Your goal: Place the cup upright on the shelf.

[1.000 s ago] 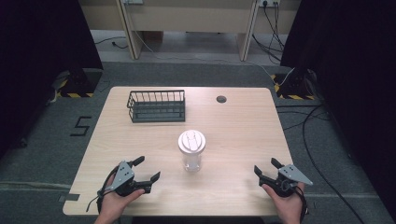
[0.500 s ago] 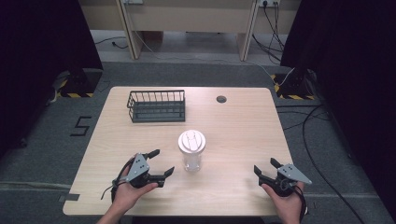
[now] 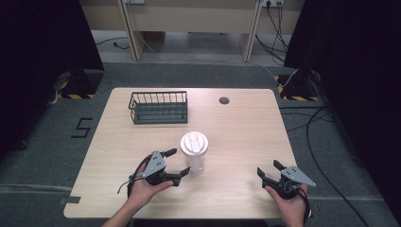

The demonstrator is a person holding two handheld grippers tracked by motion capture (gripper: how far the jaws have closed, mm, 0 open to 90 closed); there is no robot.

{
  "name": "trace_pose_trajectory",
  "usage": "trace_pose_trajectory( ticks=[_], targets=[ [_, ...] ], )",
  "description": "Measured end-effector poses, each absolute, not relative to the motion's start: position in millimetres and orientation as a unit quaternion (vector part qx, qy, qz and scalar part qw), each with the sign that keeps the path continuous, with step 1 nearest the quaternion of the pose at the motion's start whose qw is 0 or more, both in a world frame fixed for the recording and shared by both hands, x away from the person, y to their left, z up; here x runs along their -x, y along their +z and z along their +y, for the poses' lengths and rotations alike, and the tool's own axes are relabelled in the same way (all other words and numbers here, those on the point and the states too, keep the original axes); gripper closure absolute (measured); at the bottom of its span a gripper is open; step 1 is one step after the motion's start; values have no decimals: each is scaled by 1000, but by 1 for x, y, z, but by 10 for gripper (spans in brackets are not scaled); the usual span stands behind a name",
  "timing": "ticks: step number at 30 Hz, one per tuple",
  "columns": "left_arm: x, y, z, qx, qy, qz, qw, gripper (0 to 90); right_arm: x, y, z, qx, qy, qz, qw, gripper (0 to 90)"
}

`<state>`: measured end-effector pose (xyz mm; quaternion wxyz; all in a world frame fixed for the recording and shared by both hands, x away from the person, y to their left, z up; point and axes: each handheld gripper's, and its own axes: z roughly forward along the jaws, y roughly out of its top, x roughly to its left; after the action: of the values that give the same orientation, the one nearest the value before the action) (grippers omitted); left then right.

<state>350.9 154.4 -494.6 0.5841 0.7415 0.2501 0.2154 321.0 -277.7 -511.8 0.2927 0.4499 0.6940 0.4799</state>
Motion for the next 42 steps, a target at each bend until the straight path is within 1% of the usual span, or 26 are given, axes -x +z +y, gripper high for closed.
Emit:
trace_pose_trajectory(
  ticks=[25,29,33,42],
  targets=[
    [-377,-503,119,-745,199,247,586,144,-322,-512,-277,-451,477,697,288,260],
    [-379,-504,118,-745,198,246,587,145,-322,-512,-277,-452,476,698,288,262],
    [-379,-505,119,-741,197,246,592,169,-322,-512,-278,-448,474,700,290,265],
    [-379,-505,120,-738,196,250,595,173,-323,-512,-277,-451,474,700,286,268]
  ],
)
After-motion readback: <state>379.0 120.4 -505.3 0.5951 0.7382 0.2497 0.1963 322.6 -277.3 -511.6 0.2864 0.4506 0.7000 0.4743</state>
